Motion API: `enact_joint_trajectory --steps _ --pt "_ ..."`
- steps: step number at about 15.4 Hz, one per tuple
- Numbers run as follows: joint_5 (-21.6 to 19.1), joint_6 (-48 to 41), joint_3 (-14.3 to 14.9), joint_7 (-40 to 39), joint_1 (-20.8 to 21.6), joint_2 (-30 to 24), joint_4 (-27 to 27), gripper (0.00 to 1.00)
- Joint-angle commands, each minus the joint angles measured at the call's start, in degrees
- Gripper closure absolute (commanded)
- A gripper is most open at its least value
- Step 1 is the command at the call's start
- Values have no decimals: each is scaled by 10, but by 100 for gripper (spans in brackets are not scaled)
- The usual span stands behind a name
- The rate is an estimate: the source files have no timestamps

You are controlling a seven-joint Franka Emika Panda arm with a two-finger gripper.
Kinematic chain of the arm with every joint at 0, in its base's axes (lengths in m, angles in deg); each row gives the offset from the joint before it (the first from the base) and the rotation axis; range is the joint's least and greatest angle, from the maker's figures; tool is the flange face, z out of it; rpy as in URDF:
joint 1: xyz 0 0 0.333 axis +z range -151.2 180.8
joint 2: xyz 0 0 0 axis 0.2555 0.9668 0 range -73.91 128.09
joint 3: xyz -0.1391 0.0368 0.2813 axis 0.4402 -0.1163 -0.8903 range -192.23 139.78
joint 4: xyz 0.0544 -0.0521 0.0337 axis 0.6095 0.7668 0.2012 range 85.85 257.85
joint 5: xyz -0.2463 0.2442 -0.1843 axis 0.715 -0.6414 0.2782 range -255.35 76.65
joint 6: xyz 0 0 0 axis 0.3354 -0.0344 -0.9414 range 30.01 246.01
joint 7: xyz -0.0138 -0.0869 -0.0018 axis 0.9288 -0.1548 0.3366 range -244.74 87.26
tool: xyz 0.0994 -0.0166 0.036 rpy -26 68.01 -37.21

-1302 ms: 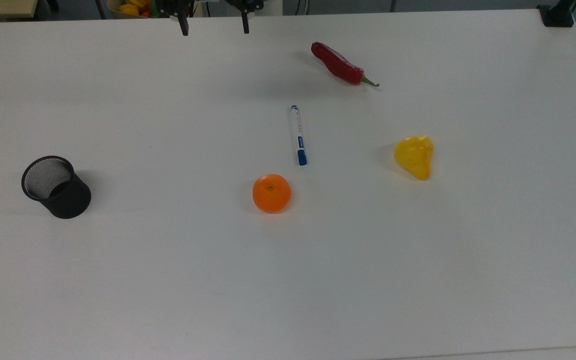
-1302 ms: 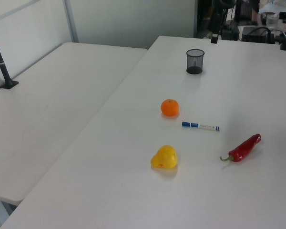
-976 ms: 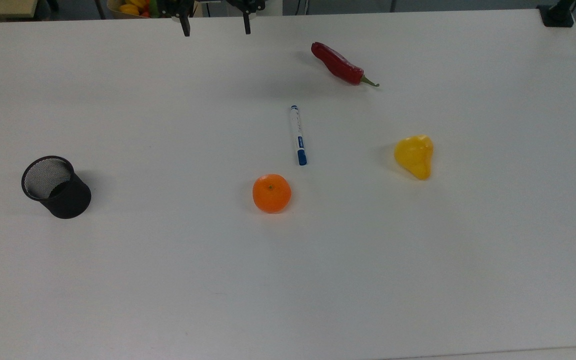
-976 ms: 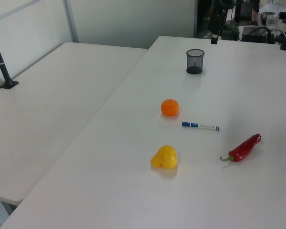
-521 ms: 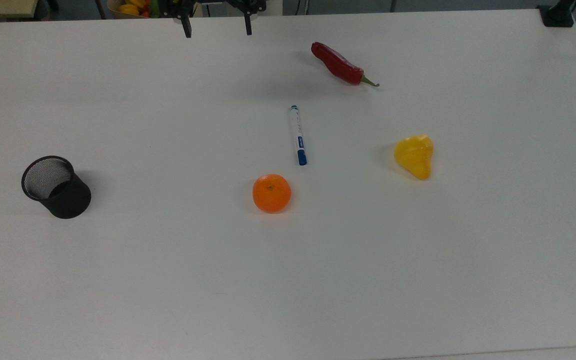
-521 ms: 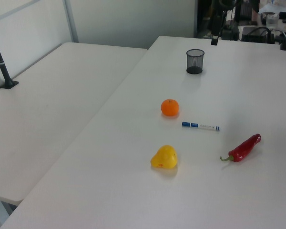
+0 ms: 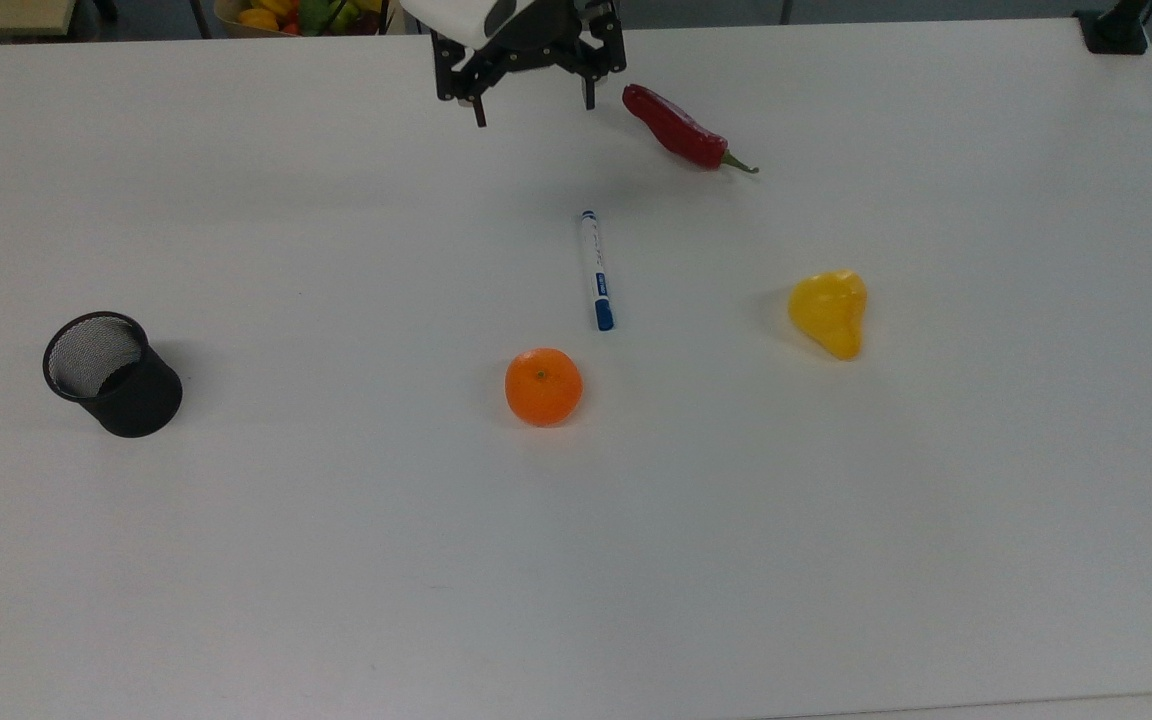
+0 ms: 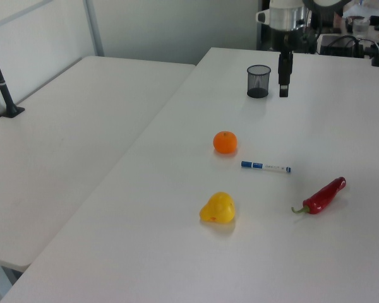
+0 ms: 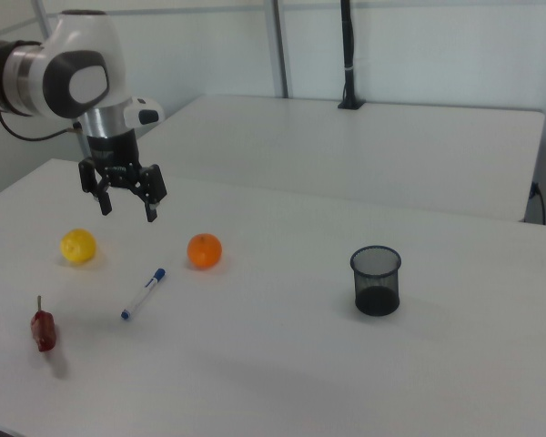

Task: Place marker
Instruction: 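Lower the open gripper onto the white marker and close it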

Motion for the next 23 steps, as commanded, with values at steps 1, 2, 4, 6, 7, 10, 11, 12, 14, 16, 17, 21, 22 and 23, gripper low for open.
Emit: enact_joint_trajectory --steps 1,2,4,6,7,10,11,12,14,16,17,21,22,23 --pt "9 87 2 1 20 7 61 0" --pt "9 116 2 6 27 9 80 0" --pt "9 147 2 31 33 25 90 0" --pt "10 156 2 50 37 52 87 0" --pt "10 180 2 58 43 66 87 0" --pt "11 212 2 79 54 101 87 0" --pt "15 221 2 82 58 110 87 0" --pt "22 229 2 87 59 119 88 0" --pt "31 244 2 96 59 134 89 0" --pt "36 259 2 98 59 147 89 0" --pt "40 261 2 97 59 151 89 0" --pt "52 261 0 97 58 157 90 30" --pt "52 261 0 97 58 157 91 38" --pt "52 260 -1 97 58 159 91 42"
